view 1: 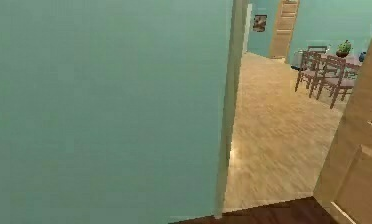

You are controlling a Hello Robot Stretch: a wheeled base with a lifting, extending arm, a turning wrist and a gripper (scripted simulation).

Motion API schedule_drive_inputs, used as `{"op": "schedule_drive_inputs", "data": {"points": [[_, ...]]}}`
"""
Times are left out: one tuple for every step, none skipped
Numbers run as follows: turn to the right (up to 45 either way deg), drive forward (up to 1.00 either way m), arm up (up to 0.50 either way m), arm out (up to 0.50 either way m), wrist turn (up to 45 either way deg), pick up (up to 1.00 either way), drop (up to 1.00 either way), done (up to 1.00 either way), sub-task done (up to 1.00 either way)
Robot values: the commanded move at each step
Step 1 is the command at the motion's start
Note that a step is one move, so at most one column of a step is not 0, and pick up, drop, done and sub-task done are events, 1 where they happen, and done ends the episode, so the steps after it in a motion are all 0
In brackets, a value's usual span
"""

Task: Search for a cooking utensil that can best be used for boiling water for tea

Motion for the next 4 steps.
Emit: {"op": "schedule_drive_inputs", "data": {"points": [[33.0,0.0,0.0,0.0,0.0,0.0,0.0,0.0,0.0],[0.0,1.0,0.0,0.0,0.0,0.0,0.0,0.0,0.0],[18.0,0.0,0.0,0.0,0.0,0.0,0.0,0.0,0.0],[0.0,0.05,0.0,0.0,0.0,0.0,0.0,0.0,0.0]]}}
